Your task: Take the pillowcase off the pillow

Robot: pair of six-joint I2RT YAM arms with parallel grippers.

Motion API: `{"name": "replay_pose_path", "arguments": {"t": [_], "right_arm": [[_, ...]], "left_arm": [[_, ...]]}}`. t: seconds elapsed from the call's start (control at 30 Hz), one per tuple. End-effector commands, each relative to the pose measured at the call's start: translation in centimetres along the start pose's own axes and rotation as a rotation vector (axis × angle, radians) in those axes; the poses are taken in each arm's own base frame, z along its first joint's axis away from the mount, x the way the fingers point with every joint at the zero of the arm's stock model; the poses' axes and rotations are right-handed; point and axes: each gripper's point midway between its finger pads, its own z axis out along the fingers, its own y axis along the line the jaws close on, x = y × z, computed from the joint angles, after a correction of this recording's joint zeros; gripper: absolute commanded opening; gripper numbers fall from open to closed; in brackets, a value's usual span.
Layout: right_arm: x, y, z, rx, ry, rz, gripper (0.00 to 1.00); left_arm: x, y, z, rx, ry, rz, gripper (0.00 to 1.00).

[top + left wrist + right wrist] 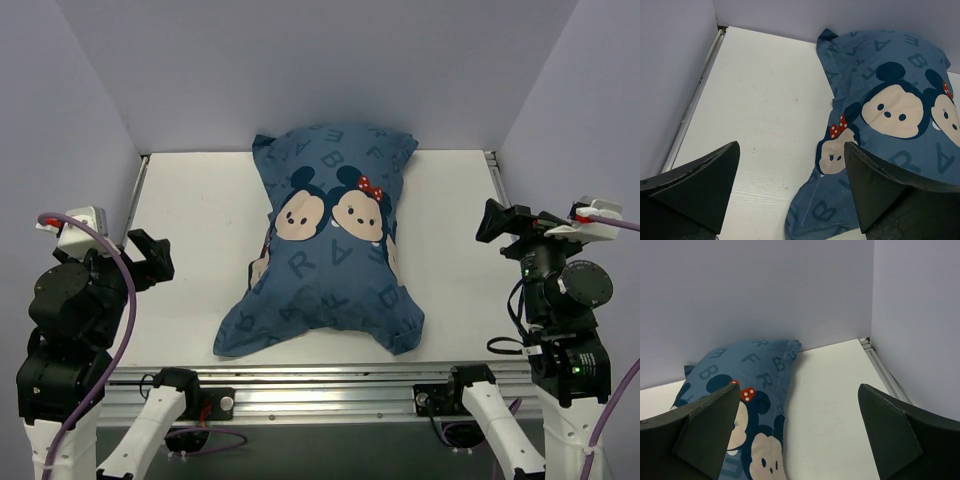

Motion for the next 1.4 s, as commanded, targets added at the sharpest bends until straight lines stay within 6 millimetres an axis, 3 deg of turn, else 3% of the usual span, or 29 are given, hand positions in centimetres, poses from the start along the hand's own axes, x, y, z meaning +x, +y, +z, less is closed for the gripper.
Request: {"name": "replay_pose_path", "arguments": {"t": [0.0,0.23,0.4,0.53,0.57,0.6,0.77,0.8,0.83,0.93,0.97,1.0,1.07,1.13,1.17,1.2,1.27,1.3,1.37], "right_arm": [[-1.1,0.2,0.4,-0.002,-0.037,0.003,1.0],[1.2,1.3,1.7,-0.052,0.02,0.044,1.0],[4.4,3.2,3.4,-0.137,0.121,0.07,1.0],[8.6,4.2,5.8,-0.153,0.262,0.117,1.0],[9.3,4.5,6.2,-0.152,0.288,0.152,1.0],[10.0,4.9,6.8,-0.159,0.317,0.163,1.0],[17.0,8.4,9.5,-0.257,0.559,0.257,1.0],[17.9,9.3,10.0,-0.273,0.575,0.26,1.0],[19.8,11.0,10.3,-0.285,0.614,0.238,1.0],[23.7,14.0,10.1,-0.314,0.697,0.237,1.0],[23.8,15.3,10.6,-0.357,0.677,0.267,1.0],[25.3,15.9,10.7,-0.367,0.706,0.281,1.0],[27.1,17.5,10.0,-0.403,0.734,0.317,1.0],[29.3,18.0,9.5,-0.403,0.776,0.312,1.0],[30.3,18.1,9.2,-0.402,0.793,0.308,1.0],[31.6,18.0,8.9,-0.399,0.821,0.303,0.99],[33.2,18.0,8.3,-0.404,0.851,0.299,0.88],[34.1,18.1,7.9,-0.411,0.875,0.3,0.68],[35.3,18.3,7.1,-0.42,0.908,0.298,0.41]], "left_arm": [[-1.0,0.0,-0.2,-0.003,-0.023,0.016,0.94],[0.4,-0.5,0.9,0.022,0.021,0.017,0.94],[2.4,-2.9,3.5,0.119,0.122,0.009,0.94],[4.7,-6.3,6.5,0.248,0.251,-0.072,0.94],[6.1,-6.9,8.0,0.256,0.308,-0.088,0.94],[6.1,-7.7,9.0,0.273,0.311,-0.133,0.94],[10.1,-11.2,14.2,0.297,0.46,-0.199,0.94],[9.9,-12.5,15.0,0.322,0.449,-0.213,0.94],[11.6,-14.3,16.0,0.341,0.488,-0.199,0.94],[12.7,-17.4,17.8,0.387,0.497,-0.216,0.94],[14.5,-18.3,18.5,0.379,0.536,-0.205,0.94],[15.0,-18.9,19.2,0.378,0.534,-0.218,0.94],[17.9,-19.3,19.8,0.358,0.586,-0.222,0.94],[19.4,-19.8,20.2,0.36,0.601,-0.259,0.94],[21.6,-19.3,19.9,0.344,0.643,-0.26,0.95],[22.4,-19.7,19.6,0.352,0.654,-0.282,0.96],[24.9,-19.4,18.8,0.347,0.696,-0.291,0.98],[25.7,-19.8,18.0,0.351,0.713,-0.304,0.98],[27.6,-19.0,17.1,0.336,0.741,-0.301,0.98]]}}
